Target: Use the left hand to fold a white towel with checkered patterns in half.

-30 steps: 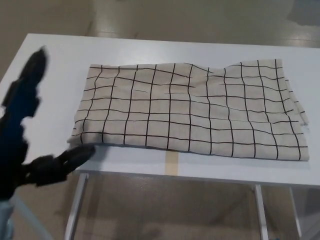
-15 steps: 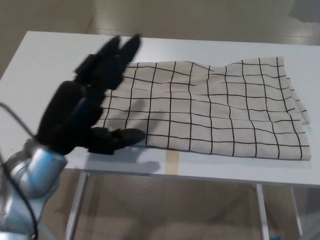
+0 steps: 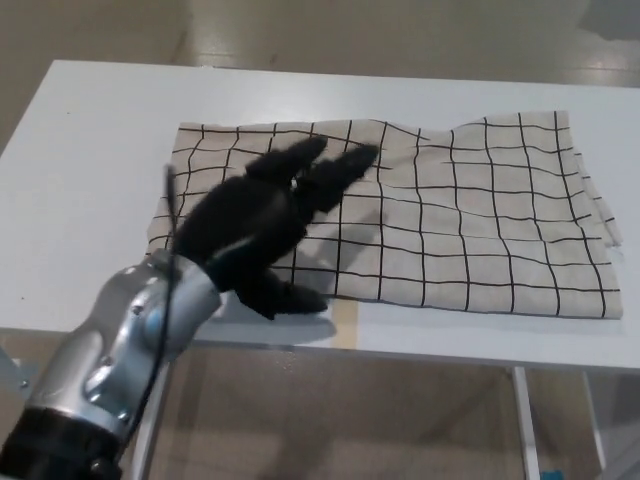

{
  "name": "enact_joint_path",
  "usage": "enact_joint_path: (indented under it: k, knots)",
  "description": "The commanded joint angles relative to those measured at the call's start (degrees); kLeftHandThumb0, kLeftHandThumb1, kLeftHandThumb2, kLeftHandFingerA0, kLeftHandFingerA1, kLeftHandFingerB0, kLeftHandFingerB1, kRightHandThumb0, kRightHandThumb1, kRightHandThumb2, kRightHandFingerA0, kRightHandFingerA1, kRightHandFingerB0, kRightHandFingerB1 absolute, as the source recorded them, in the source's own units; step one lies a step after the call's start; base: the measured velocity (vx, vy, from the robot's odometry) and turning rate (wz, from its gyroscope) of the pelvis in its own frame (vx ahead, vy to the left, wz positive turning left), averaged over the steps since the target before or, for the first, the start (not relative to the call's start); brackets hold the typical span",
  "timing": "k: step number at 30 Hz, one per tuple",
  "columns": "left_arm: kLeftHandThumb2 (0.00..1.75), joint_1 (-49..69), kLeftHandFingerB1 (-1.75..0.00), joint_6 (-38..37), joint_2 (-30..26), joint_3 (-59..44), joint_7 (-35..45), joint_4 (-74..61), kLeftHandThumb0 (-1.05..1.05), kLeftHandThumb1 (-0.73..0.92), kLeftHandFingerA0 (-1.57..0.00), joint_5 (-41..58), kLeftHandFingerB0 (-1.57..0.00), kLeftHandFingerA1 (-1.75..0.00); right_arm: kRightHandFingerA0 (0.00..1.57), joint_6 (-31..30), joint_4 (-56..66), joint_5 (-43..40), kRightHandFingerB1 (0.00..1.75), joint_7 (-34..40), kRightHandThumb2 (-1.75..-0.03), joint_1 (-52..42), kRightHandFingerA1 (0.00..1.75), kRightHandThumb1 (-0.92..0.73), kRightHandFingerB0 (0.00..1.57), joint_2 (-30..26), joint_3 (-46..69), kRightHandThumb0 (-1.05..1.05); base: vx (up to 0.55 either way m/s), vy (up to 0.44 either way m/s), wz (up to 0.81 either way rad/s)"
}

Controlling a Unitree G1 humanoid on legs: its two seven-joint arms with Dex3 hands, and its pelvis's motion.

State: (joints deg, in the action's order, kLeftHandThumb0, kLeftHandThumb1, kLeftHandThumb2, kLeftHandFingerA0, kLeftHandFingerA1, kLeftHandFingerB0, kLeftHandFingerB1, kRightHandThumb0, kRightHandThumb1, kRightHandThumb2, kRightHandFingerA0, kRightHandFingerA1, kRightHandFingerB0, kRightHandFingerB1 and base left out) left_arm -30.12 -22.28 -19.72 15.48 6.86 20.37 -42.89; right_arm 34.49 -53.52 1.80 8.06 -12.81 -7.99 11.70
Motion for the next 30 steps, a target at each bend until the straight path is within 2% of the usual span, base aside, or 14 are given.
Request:
enact_joint_path:
  k: [1, 2, 3, 4, 7, 8, 15, 16, 17, 18, 30]
  knots:
    - [0.54, -6.12, -0.04, 14.08, -1.73, 11.39, -2.18, 10.61, -0.47, 0.45, 0.0, -18.09, 0.0, 0.0, 0.45, 3.39, 1.17, 2.36, 0.39, 3.13, -0.58, -2.54, 0.6, -0.62, 0.37, 0.02, -1.09, -0.42, 0.0, 0.0, 0.0]
    - [0.54, -6.88, -0.05, 15.06, -1.19, 12.04, -2.42, 11.84, -0.45, 0.44, 0.0, -17.73, 0.0, 0.0, 0.43, 3.42, 0.96, 2.38, 0.5, 3.34, -0.85, -2.51, 0.65, -0.5, 0.29, 0.0, -1.14, -0.47, 0.0, 0.0, 0.0]
    - [0.54, -7.0, -0.05, 15.36, -1.19, 12.39, -2.62, 12.06, -0.45, 0.44, 0.0, -17.55, 0.0, 0.0, 0.43, 3.45, 0.98, 2.39, 0.5, 3.4, -0.85, -2.59, 0.65, -0.5, 0.29, -0.03, -1.18, -0.47, 0.0, 0.0, 0.0]
    - [0.54, -7.24, -0.06, 15.59, -1.2, 12.89, -3.25, 12.8, -0.44, 0.44, 0.0, -17.48, 0.0, 0.0, 0.45, 3.46, 1.06, 2.27, 0.39, 3.34, -0.58, -2.7, 0.6, -0.62, 0.37, 0.04, -1.19, -0.41, 0.0, 0.0, 0.0]
    - [0.54, -8.5, -0.06, 15.91, -1.55, 14.03, -4.68, 15.49, -0.44, 0.44, 0.0, -17.24, 0.0, 0.0, 0.45, 3.62, 1.16, 1.53, 0.39, 2.78, -0.58, -2.64, 0.61, -0.63, 0.37, 0.31, -1.01, -0.4, 0.0, 0.0, 0.0]
    - [0.54, -9.11, -0.06, 15.9, -2.14, 14.56, -5.25, 16.64, -0.44, 0.44, 0.0, -17.14, 0.0, 0.0, 0.43, 3.62, 1.18, 1.41, 0.51, 2.65, -0.85, -2.51, 0.65, -0.5, 0.3, 0.26, -1.02, -0.46, 0.0, 0.0, 0.0]
    - [0.54, -10.94, -0.07, 16.36, -3.98, 15.7, -8.19, 20.75, -0.49, 0.45, 0.0, -15.56, 0.0, 0.0, 0.42, 3.71, 1.19, 1.46, 0.51, 2.42, -0.84, -2.2, 0.65, -0.5, 0.3, -0.27, -1.17, -0.47, 0.0, 0.0, 0.0]
    - [0.68, -11.34, -0.1, 16.88, -4.36, 15.8, -8.69, 21.68, -0.56, 0.36, 0.0, -15.45, 0.0, 0.0, 0.43, 3.89, 1.08, 1.18, 0.51, 2.08, -0.85, -2.26, 0.66, -0.5, 0.3, -0.28, -1.09, -0.46, 0.0, 0.0, 0.0]
    - [0.68, -11.76, -0.1, 17.47, -4.73, 15.99, -9.32, 22.69, -0.56, 0.36, 0.0, -15.43, 0.0, 0.0, 0.43, 4.03, 1.0, 0.86, 0.51, 1.7, -0.85, -2.35, 0.66, -0.5, 0.3, -0.26, -1.0, -0.46, 0.0, 0.0, 0.0]
    - [0.68, -11.86, -0.1, 17.65, -4.85, 16.09, -9.75, 22.98, -0.57, 0.36, 0.0, -15.46, 0.0, 0.0, 0.44, 4.15, 1.01, 0.69, 0.4, 1.55, -0.59, -2.44, 0.63, -0.64, 0.38, -0.17, -0.95, -0.41, 0.0, 0.0, 0.0]
    - [0.69, -11.19, -0.12, 18.3, -6.17, 16.64, -14.55, 27.7, -0.55, 0.36, 0.0, -14.54, 0.0, -0.02, 0.46, 4.67, 0.49, 0.37, 0.42, 2.02, -0.59, -3.07, 0.65, -0.64, 0.39, 0.23, -0.54, -0.41, 0.0, 0.0, 0.0]
